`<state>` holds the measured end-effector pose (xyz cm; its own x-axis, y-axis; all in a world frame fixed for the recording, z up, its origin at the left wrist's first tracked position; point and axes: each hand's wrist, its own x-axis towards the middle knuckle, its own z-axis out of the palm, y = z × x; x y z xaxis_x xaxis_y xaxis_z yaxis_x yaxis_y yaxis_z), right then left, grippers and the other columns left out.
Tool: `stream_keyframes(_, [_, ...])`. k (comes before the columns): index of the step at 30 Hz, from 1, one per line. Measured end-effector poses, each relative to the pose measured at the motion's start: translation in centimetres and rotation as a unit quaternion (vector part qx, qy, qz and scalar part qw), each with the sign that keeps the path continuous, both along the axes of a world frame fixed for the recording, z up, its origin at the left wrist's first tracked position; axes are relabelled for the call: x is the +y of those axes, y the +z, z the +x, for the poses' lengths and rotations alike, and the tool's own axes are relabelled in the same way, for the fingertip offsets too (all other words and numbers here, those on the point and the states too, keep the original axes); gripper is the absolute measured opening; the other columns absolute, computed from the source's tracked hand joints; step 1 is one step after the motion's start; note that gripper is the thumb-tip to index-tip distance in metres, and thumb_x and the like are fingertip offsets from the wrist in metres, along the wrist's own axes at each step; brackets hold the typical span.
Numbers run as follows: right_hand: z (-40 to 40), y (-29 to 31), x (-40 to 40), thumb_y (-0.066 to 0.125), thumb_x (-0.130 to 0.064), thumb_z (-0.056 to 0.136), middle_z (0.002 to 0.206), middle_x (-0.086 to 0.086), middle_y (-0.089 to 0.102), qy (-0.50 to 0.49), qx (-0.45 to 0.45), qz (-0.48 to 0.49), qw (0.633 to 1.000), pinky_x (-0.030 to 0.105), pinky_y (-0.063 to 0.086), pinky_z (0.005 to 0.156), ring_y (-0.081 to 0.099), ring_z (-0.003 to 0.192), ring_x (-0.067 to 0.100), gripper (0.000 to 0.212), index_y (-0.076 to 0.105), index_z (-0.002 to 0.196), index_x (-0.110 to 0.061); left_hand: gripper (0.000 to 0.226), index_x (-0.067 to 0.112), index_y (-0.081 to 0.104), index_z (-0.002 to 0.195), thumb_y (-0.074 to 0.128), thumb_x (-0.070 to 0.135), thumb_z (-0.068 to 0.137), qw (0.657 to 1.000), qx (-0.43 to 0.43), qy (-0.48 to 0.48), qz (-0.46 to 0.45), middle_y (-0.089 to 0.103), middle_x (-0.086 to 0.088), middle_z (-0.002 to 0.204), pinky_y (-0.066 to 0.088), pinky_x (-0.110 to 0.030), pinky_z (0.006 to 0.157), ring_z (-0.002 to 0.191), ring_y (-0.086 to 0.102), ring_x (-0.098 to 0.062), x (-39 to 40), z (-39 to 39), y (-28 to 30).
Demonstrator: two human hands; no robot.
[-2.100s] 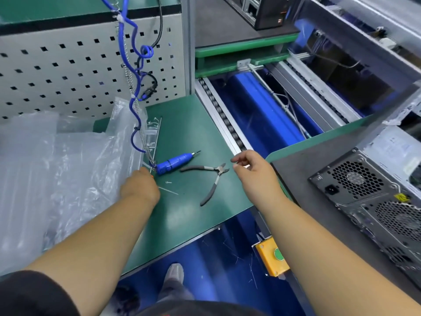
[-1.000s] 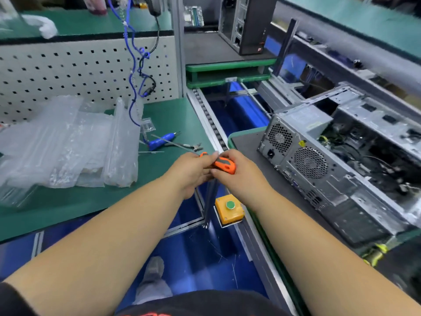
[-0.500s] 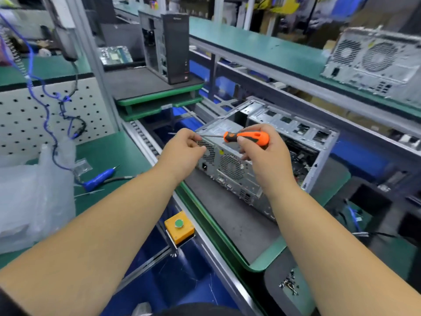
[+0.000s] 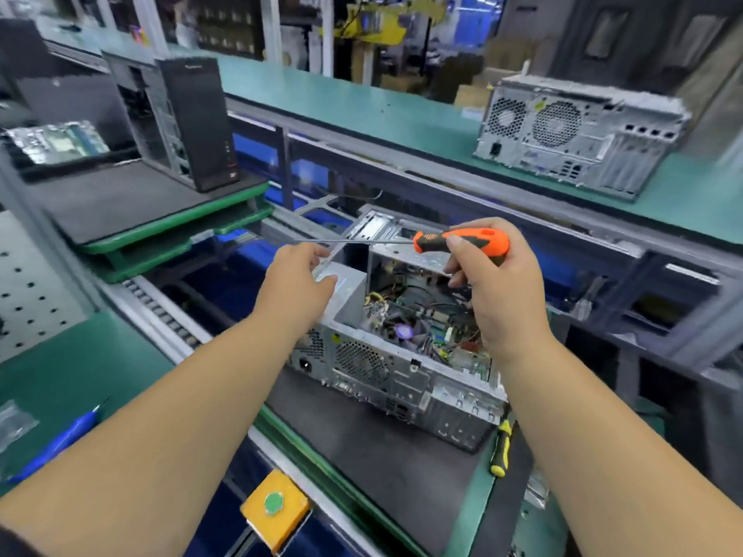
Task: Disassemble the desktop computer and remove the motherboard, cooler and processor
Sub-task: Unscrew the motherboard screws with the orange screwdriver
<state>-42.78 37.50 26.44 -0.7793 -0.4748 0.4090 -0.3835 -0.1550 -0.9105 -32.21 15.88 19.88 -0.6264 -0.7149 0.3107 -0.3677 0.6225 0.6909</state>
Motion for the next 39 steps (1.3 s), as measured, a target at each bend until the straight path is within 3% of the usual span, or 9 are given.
stream_keyframes(5, [-1.8,1.5,-2.7,0.065,-0.023,0.086,0.068,-0.005,0.064,-0.063,0.018,-0.029,0.997,0.024,0.047,0.058,0.057,0.063,0.015,0.004,0.064,0.088,-0.021,0.036,0.025,0.053,0.118,0.067,0.026,0.085,0.999,-0.004,-0.049,-0.007,0.046,0.005,0.108,0.047,-0.034,0.081,0.093,0.051,-0.017,-3.5,-4.4,0.7])
stream_keyframes(11, [-2.8,3.9,-5.5,0.062,-0.012,0.091,0.063,-0.013,0.066,-0.114,0.042,-0.063,0.991,0.011,0.044,0.054,0.061,0.057,0.000,0.009,0.055,0.085,-0.009,0.031,0.030,0.059,0.122,0.061,0.029,0.091,0.985,-0.064,-0.146,-0.066,0.050,-0.001,0.117,0.046,-0.034,0.077,0.097,0.056,-0.022,-6.5,-9.4,0.6])
stream_keyframes(14, [-3.0,4.9,-6.5,0.062,-0.007,0.091,0.078,0.016,0.067,-0.128,0.051,-0.076,0.987,0.011,0.045,0.056,0.063,0.058,0.003,0.014,0.052,0.085,0.001,0.026,0.028,0.063,0.119,0.057,0.026,0.094,0.977,-0.072,-0.192,-0.064,0.056,-0.001,0.113,0.049,-0.036,0.080,0.096,0.059,-0.022,-7.1,-11.5,0.3])
stream_keyframes(16, [-3.2,5.5,-7.0,0.063,-0.009,0.090,0.083,0.029,0.063,-0.130,0.064,-0.069,0.987,0.013,0.046,0.057,0.066,0.062,0.010,0.015,0.052,0.082,-0.003,0.024,0.025,0.065,0.117,0.056,0.027,0.095,0.969,-0.095,-0.215,-0.081,0.057,-0.003,0.112,0.050,-0.039,0.083,0.096,0.059,-0.024,-7.2,-12.9,0.1])
stream_keyframes(20, [-3.9,6.3,-7.7,0.065,-0.019,0.089,0.080,0.013,0.062,-0.136,0.107,-0.027,0.985,0.019,0.048,0.062,0.071,0.077,0.028,0.017,0.054,0.076,-0.018,0.022,0.023,0.068,0.113,0.055,0.022,0.095,0.957,-0.128,-0.245,-0.088,0.066,-0.005,0.110,0.052,-0.041,0.082,0.095,0.061,-0.028,-7.0,-15.5,-0.2])
stream_keyframes(22, [-4.3,6.5,-8.1,0.066,-0.027,0.088,0.078,0.004,0.060,-0.152,0.138,0.009,0.979,0.035,0.052,0.066,0.069,0.078,0.032,0.018,0.053,0.075,-0.029,0.025,0.024,0.068,0.112,0.053,0.016,0.095,0.953,-0.140,-0.258,-0.076,0.068,-0.003,0.112,0.053,-0.039,0.083,0.097,0.061,-0.027,-6.8,-16.7,-0.5])
stream_keyframes(25, [-4.6,6.4,-8.6,0.067,-0.032,0.086,0.077,0.008,0.059,-0.155,0.156,0.038,0.975,0.056,0.052,0.071,0.064,0.077,0.041,0.015,0.055,0.077,-0.029,0.038,0.024,0.068,0.113,0.046,0.000,0.092,0.951,-0.147,-0.271,-0.031,0.068,0.000,0.111,0.052,-0.037,0.087,0.097,0.062,-0.024,-6.9,-18.1,-1.1])
stream_keyframes(33, [-5.7,6.0,-9.6,0.066,-0.038,0.085,0.076,0.006,0.063,-0.152,0.150,0.079,0.974,0.054,0.052,0.072,0.065,0.078,0.035,0.016,0.055,0.080,-0.028,0.049,0.019,0.070,0.102,0.037,-0.012,0.083,0.945,-0.130,-0.299,0.007,0.067,-0.001,0.098,0.043,-0.024,0.081,0.089,0.058,-0.017,-8.2,-18.9,-2.5])
stream_keyframes(39, [-7.5,6.6,-11.4,0.063,-0.047,0.082,0.078,0.004,0.067,-0.150,0.135,0.148,0.968,0.053,0.052,0.077,0.066,0.083,0.032,0.020,0.055,0.083,-0.029,0.019,0.017,0.072,0.100,0.060,0.008,0.089,0.937,-0.124,-0.325,-0.017,0.065,-0.003,0.104,0.050,-0.035,0.092,0.099,0.061,-0.022,-8.9,-19.1,-2.9])
